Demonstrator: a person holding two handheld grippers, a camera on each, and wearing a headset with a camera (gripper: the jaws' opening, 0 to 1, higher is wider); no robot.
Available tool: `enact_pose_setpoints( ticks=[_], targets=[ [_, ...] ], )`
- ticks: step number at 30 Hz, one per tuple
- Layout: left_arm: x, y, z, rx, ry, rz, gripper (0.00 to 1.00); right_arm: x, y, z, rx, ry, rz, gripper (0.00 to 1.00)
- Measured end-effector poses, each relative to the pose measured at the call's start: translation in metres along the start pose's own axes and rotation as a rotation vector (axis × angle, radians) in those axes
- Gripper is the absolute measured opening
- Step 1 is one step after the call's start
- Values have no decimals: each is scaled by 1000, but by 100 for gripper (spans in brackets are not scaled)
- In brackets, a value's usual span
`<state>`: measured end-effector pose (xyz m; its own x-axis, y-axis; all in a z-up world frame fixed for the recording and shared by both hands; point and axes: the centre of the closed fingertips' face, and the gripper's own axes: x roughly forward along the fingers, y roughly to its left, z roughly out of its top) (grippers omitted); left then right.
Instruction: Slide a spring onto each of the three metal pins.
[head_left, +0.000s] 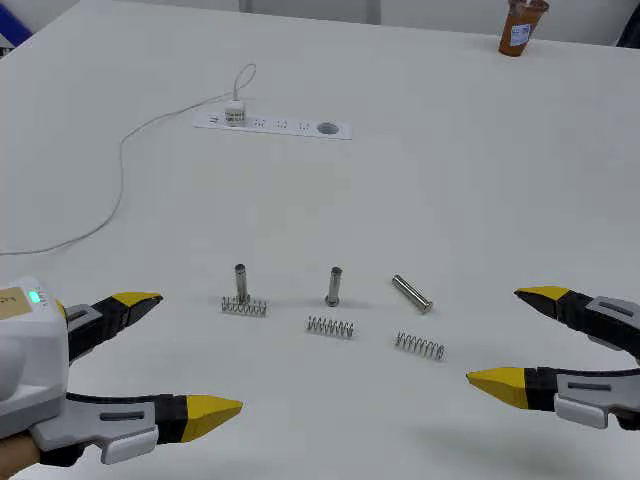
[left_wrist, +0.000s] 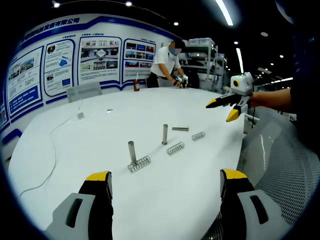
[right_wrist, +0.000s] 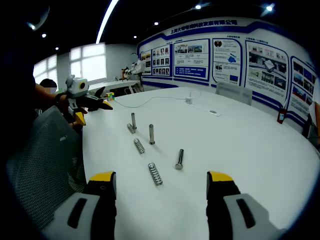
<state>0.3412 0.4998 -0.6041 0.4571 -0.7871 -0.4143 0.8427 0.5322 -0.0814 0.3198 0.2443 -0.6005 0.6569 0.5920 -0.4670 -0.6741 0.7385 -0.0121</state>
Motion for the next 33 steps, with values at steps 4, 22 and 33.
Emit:
enact_pose_setpoints(
  ticks=[4, 22, 33],
  targets=[
    [0, -1, 1, 3, 1, 0, 91, -1, -1, 0, 7, -4, -1, 74],
    [1, 1, 0, -4, 3, 6, 91, 0, -5, -1, 24, 5, -10, 72],
    [3, 0, 1, -2, 3, 4, 91, -1, -9, -4, 32, 25, -19, 70]
  ],
)
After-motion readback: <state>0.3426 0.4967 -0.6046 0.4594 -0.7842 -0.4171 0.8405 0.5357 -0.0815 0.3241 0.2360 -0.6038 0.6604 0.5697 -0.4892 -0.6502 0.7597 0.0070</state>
